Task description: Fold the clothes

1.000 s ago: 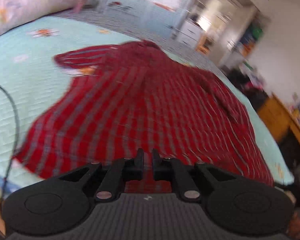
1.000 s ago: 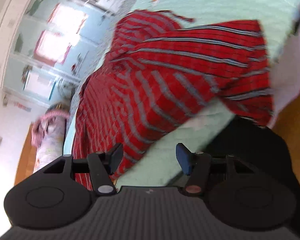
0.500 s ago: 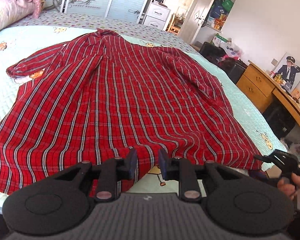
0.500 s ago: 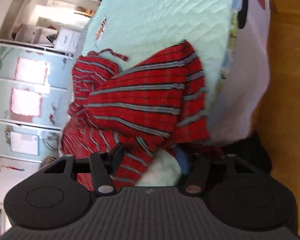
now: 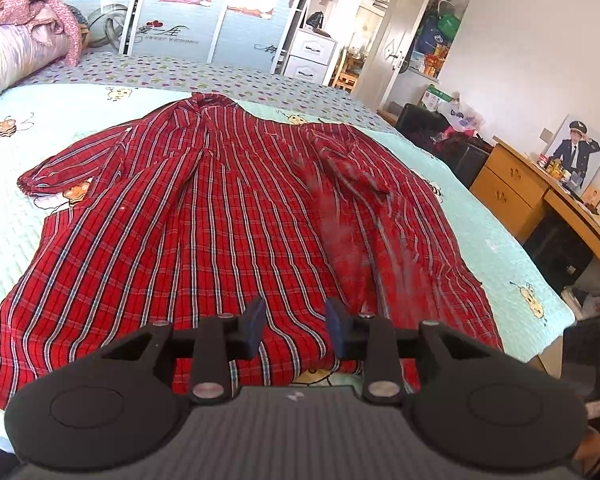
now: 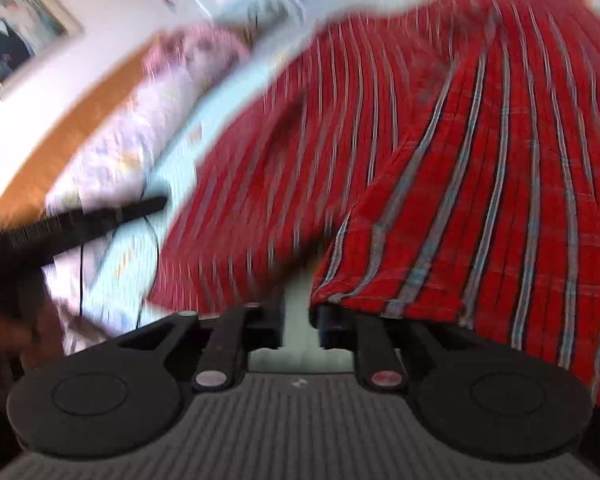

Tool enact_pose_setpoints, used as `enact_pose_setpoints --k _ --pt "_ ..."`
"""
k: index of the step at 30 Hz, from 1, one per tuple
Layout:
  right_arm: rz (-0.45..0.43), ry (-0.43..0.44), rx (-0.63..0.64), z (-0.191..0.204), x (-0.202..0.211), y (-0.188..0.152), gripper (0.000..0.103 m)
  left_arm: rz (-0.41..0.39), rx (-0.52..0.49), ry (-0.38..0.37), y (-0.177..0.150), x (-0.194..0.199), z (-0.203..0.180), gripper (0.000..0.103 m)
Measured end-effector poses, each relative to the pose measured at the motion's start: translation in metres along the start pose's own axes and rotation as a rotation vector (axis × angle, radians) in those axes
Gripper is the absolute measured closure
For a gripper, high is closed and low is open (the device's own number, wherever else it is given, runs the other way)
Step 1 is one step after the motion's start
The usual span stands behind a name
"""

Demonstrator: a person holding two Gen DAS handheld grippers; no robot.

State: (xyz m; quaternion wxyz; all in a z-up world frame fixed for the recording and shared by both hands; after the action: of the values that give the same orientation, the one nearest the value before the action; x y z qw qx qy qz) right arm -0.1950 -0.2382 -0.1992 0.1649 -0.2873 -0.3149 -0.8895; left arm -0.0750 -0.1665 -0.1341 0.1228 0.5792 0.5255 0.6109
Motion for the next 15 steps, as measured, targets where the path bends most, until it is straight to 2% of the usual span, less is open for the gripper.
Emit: enact_pose_setpoints --k 3,4,5,7,8,11,13,15 --pt "-0.045 0.115 -0.128 -0.029 0.040 0.003 0.073 0.008 0.019 0.009 -0.004 0.000 0.008 0.067" --pt "-0.076 0.179 -0.183 -0.040 0.060 0.003 0.063 0.011 0.031 0.012 -0.005 0.000 0.011 0.067" --pt "-0.115 0.235 -0.235 -0.052 0.081 0.001 0.057 0.014 0.041 0.014 -0.006 -0.002 0.013 0.067" --pt "-0.202 0.281 -0.307 -0.075 0.118 -0.003 0.042 0.019 0.055 0.013 -0.008 -0.004 0.015 0.067" --pt "-0.248 0.270 -0.338 -0.088 0.134 -0.005 0.040 0.023 0.056 0.009 -0.009 -0.006 0.014 0.067" --pt "-0.384 0.152 -0.444 -0.129 0.170 -0.009 0.040 0.030 0.045 -0.011 -0.009 -0.009 0.007 0.067" --pt "-0.471 -0.016 -0.525 -0.161 0.182 -0.010 0.040 0.033 0.034 -0.023 -0.009 -0.011 0.002 0.067" --pt "-0.513 -0.177 -0.563 -0.189 0.182 -0.010 0.039 0.037 0.025 -0.024 -0.009 -0.012 -0.001 0.066"
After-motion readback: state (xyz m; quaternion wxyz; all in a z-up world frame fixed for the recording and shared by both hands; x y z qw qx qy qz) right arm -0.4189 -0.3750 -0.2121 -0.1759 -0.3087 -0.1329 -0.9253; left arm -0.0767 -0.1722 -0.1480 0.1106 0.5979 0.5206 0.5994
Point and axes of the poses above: each gripper's, at about its wrist camera, not at the fingertips, and x roughly against the way its jaws point, z to its left, y to its top, the point moved 2 cm from there along -x, roughly the way its jaws point, and after that the axes turned 5 degrees about -x, right-handed, at the moved point
